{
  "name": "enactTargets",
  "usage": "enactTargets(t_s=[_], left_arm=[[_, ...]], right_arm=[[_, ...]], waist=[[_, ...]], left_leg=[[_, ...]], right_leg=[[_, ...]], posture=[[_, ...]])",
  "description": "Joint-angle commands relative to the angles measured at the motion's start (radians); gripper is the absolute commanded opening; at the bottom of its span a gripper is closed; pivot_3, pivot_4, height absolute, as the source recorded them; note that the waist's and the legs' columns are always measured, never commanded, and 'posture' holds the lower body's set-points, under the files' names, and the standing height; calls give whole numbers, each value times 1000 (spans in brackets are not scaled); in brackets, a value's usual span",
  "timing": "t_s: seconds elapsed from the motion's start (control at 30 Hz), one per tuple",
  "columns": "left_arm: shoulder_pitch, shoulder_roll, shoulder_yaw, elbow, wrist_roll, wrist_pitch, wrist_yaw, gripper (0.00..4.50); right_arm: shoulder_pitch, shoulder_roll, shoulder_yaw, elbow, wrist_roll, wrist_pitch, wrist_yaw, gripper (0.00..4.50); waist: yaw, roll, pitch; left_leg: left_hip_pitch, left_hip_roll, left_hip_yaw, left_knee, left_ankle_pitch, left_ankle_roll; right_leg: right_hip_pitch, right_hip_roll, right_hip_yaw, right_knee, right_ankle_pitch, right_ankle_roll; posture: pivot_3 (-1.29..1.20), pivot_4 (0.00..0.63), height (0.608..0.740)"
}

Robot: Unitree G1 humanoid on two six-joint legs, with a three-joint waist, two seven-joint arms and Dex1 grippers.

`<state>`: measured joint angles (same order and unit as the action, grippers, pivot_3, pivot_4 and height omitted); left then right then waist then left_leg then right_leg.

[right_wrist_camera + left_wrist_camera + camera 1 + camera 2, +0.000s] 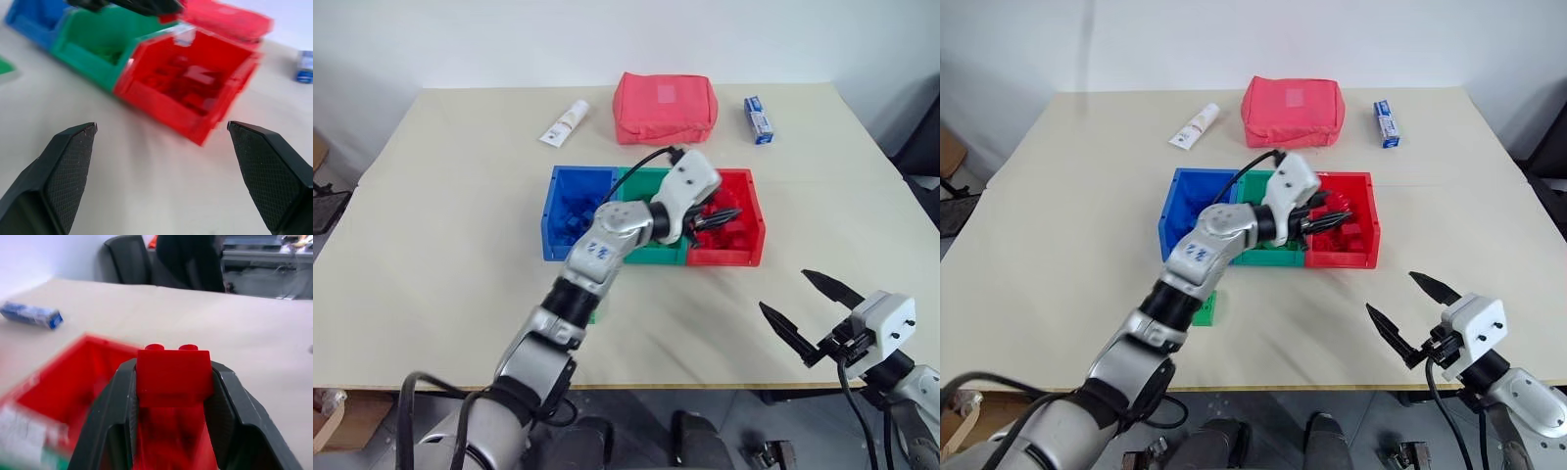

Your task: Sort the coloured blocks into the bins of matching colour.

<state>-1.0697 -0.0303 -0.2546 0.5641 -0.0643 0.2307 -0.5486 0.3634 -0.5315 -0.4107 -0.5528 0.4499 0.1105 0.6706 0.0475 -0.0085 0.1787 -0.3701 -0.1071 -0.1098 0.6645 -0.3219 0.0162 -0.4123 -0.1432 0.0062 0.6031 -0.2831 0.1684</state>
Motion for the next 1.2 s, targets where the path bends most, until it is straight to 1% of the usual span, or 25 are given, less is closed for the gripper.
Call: enactTargets(t_s=[0.03, 0.1, 0.13, 0.17, 0.27, 0.3, 0.33, 0.37, 0.4, 0.53, 0.6, 0.67, 0.77, 0.83, 0.9, 0.97, 1.03, 1.1, 1.13, 1.2], left_arm=[[-55, -17, 9, 151, 38, -116, 10, 1469], [-78, -22, 33, 198, 34, -153, 13, 1469], [-80, -20, 42, 199, 22, -152, -8, 2195], [-76, -14, 43, 193, 22, -159, -22, 2447], [-39, 0, 51, 148, 10, -167, -68, 3384], [-10, 5, 52, 98, -16, -166, -122, 3724], [15, 14, 47, 52, -29, -169, -163, 3922], [45, 30, 43, 2, -31, -184, -187, 4302], [75, 51, 44, -44, -32, -175, -201, 4472], [244, 200, 57, -278, -47, -166, -300, 4472], [335, 274, 76, -383, -90, -178, -369, 4472], [430, 350, 127, -477, -165, -102, -412, 4472], [574, 494, 193, -581, -227, -108, -510, 4472], [642, 554, 247, -639, -271, -61, -505, 4472], [736, 614, 334, -709, -341, 10, -496, 4472], [825, 662, 394, -764, -369, 36, -495, 4472], [922, 702, 457, -792, -369, 12, -496, 4472], [1017, 744, 552, -745, -345, -32, -488, 4472], [1046, 757, 579, -728, -337, -46, -480, 4472], [1080, 772, 596, -717, -327, -78, -480, 4472]], right_arm=[[4, 9, -40, -61, 1, 3, -49, 4500], [6, 9, -51, -77, 6, 15, -73, 4500], [6, 9, -55, -83, 12, 16, -78, 4500], [7, 8, -56, -87, 19, 18, -78, 4500], [5, -1, -49, -85, 42, 24, -58, 4500], [2, -18, -42, -80, 40, 23, -36, 4500], [-1, -32, -37, -74, 41, 22, -18, 4500], [-10, -42, -34, -64, 46, 22, -5, 4500], [-26, -51, -29, -52, 53, 23, 8, 4500], [-103, -105, 17, -1, 80, 28, 103, 4500], [-138, -132, 44, 23, 92, 32, 150, 4500], [-186, -159, 82, 49, 95, 38, 192, 4500], [-261, -193, 147, 93, 82, 39, 262, 4500], [-300, -205, 177, 118, 78, 36, 297, 4500], [-339, -214, 209, 137, 78, 36, 331, 4500], [-369, -218, 232, 154, 79, 38, 358, 4500], [-393, -222, 253, 168, 76, 37, 386, 4500], [-418, -222, 281, 195, 52, 17, 412, 4500], [-428, -219, 290, 204, 46, 13, 417, 4500], [-440, -214, 302, 214, 41, 12, 424, 4500]], waist=[[-4, 0, 0], [-4, 0, 0], [-4, 0, 0], [-3, 0, 0], [-1, 0, 0], [-1, 0, 0], [-1, 1, 0], [-2, 1, 0], [-5, 1, 0], [-26, 1, -1], [-33, 2, -1], [-32, 3, -1], [-34, 3, -1], [-32, 3, -1], [-24, 3, -1], [-19, 3, -1], [-23, 3, -1], [-24, 3, -1], [-24, 3, -1], [-24, 3, -1]], left_leg=[[1, 0, 0, 0, 0, 0], [0, 0, 0, 0, 0, 0], [0, 0, 0, 0, 0, 0], [0, 0, 0, 0, 0, 0], [0, 0, 0, 0, 0, 0], [0, 0, 0, 0, 0, 0], [0, 0, 0, 0, 0, 0], [0, 0, 0, 0, 0, 0], [0, 1, 0, 0, 0, 0], [1, 2, 1, 1, 0, 0], [1, 6, 1, 0, 0, -1], [1, 7, 1, 0, 0, -1], [1, 7, 0, 1, 0, -1], [1, 7, -1, 0, 0, -1], [1, 7, -3, 0, 0, -2], [1, 7, -4, 0, 0, -2], [0, 7, -5, 0, -1, -2], [1, 7, -4, -1, -1, -2], [1, 7, -4, -1, -1, -2], [1, 9, -4, -1, -1, -3]], right_leg=[[0, 0, 0, 0, 0, 0], [0, 0, 1, 1, 0, 0], [-1, 0, 1, 1, 0, 0], [-1, 0, 1, 1, 0, 0], [-1, 0, 1, 2, 0, 0], [-1, 0, 1, 2, 0, 0], [-1, 0, 1, 2, 0, 0], [-1, 0, 2, 2, 0, 0], [-1, 0, 2, 3, 0, 0], [-1, 0, 2, 4, 0, 0], [-1, 2, 2, 4, 0, 0], [-1, 2, 2, 5, 0, -1], [-2, 2, 3, 5, 0, -1], [-2, 2, 2, 5, -1, -3], [-1, 2, 1, 4, -1, -3], [-1, 2, 1, 4, -1, -4], [0, 2, 0, 3, -1, -4], [0, 2, 0, 3, -2, -5], [0, 2, 0, 2, -2, -5], [-1, 3, 0, 3, -2, -6]], posture=[[0, 150, 740], [0, 150, 740], [0, 150, 740], [0, 150, 740], [0, 150, 740], [0, 150, 740], [0, 150, 740], [0, 150, 740], [0, 150, 740], [0, 150, 740], [0, 150, 740], [0, 150, 740], [0, 150, 740], [0, 150, 740], [0, 150, 740], [0, 150, 740], [0, 150, 740], [0, 150, 740], [0, 150, 740], [0, 150, 740]])
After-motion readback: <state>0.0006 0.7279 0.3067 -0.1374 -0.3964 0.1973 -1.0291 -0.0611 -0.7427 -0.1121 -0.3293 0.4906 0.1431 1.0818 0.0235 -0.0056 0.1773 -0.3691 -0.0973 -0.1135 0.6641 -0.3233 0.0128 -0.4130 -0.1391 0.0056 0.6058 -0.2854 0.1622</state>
